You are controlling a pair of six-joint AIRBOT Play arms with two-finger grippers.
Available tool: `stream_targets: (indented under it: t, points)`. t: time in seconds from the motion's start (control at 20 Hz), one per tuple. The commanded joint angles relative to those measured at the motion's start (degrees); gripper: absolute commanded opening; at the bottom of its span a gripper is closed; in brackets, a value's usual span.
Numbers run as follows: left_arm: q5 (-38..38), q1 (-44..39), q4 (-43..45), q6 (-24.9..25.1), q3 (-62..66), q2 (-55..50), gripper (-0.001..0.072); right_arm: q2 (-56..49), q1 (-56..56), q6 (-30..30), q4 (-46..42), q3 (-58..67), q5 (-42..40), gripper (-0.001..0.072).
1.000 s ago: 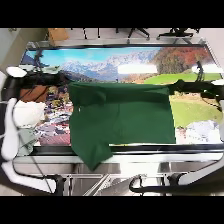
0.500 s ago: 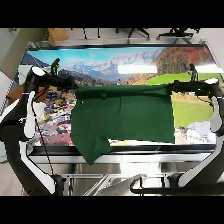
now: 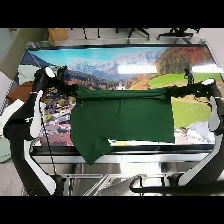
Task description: Fold the shirts.
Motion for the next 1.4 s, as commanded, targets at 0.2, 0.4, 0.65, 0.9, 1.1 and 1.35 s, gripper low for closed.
stream_targets:
  t: [0.2, 0.4, 0.65, 0.9, 1.1, 1.35]
  points:
    - [8.31, -1.81, -0.59, -0.81, -4.11, -0.44, 0.0016, -0.35, 1.42, 0.2, -1.2, 0.09, -0.5, 0.0025]
    - [0.74, -1.73, -0.59, -1.05, 0.31, -0.24, 0.0533, 2.4, 0.92, 0.26, -1.49, 0.15, 1.49, 0.037]
    - [-11.85, 0.24, -0.59, -1.92, -2.45, 7.85, 0.0532, 12.2, -3.91, 6.69, -8.28, 0.07, 12.28, 0.0377]
    - [-8.9, 2.16, -0.63, -1.46, -36.02, 26.43, 0.0533, 18.49, -14.75, 10.36, -11.15, -8.85, 18.99, 0.0374]
    - [-0.09, 2.86, -5.73, -1.49, -61.31, 38.95, 0.0533, 23.91, -21.79, 9.25, -11.17, -25.57, 13.55, 0.0358]
    - [13.42, 0.68, -18.69, 1.68, -77.99, 45.51, 0.0533, 24.5, -21.18, 8.33, -10.56, -37.62, 8.2, 0.0495]
